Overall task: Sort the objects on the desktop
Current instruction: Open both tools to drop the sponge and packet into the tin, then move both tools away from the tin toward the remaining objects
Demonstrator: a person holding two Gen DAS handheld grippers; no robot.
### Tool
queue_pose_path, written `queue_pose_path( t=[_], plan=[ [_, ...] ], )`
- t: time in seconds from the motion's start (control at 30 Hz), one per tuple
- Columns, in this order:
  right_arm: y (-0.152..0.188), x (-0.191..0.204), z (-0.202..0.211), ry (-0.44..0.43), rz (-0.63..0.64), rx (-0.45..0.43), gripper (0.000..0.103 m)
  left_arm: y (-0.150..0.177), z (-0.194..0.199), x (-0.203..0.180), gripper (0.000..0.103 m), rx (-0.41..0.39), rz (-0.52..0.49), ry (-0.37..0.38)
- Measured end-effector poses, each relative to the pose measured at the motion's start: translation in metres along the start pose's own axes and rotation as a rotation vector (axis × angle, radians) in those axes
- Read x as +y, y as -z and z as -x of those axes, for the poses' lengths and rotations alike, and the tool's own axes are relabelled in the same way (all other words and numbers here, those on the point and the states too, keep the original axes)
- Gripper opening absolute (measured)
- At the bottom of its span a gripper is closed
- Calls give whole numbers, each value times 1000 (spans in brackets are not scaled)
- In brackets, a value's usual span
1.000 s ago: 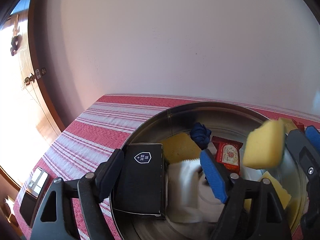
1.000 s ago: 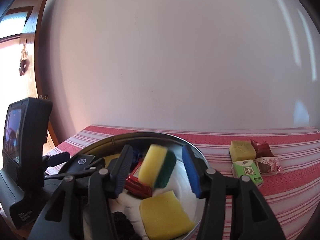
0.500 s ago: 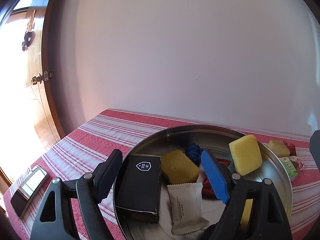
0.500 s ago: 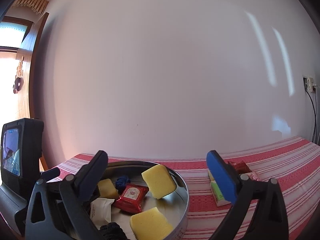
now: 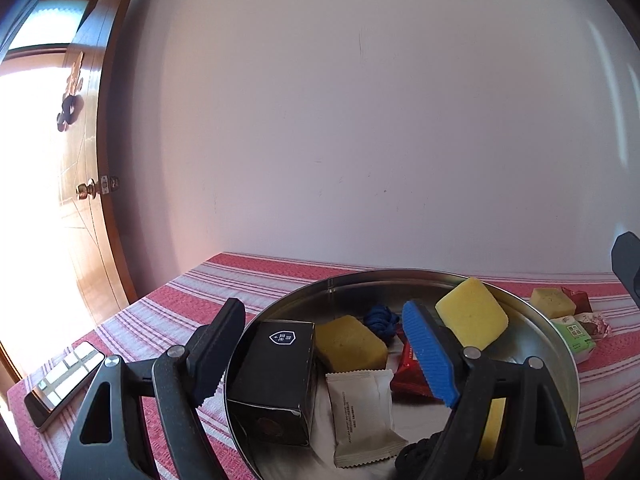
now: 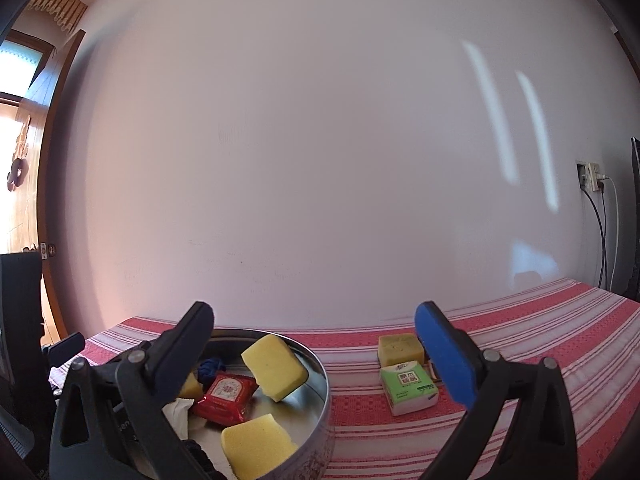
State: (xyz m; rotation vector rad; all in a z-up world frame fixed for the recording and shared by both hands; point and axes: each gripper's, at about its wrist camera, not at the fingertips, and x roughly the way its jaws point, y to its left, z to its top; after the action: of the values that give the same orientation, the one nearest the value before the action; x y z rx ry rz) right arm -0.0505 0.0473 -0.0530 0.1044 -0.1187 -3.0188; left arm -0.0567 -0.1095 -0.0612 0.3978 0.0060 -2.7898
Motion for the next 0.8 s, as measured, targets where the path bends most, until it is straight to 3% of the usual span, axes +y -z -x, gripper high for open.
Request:
queue_pose_path(
  t=[0.23,0.5,0.8],
  plan=[
    [6,-9,4,18,22,24,102,3,9,-4,83,-1,7,47],
    [6,-48,11,75,-50,75,102,6,20,-13,83,4,-13,87],
    [3,-86,18,139,-39,90,103,10,29,-40,83,44,-32,170]
  ],
)
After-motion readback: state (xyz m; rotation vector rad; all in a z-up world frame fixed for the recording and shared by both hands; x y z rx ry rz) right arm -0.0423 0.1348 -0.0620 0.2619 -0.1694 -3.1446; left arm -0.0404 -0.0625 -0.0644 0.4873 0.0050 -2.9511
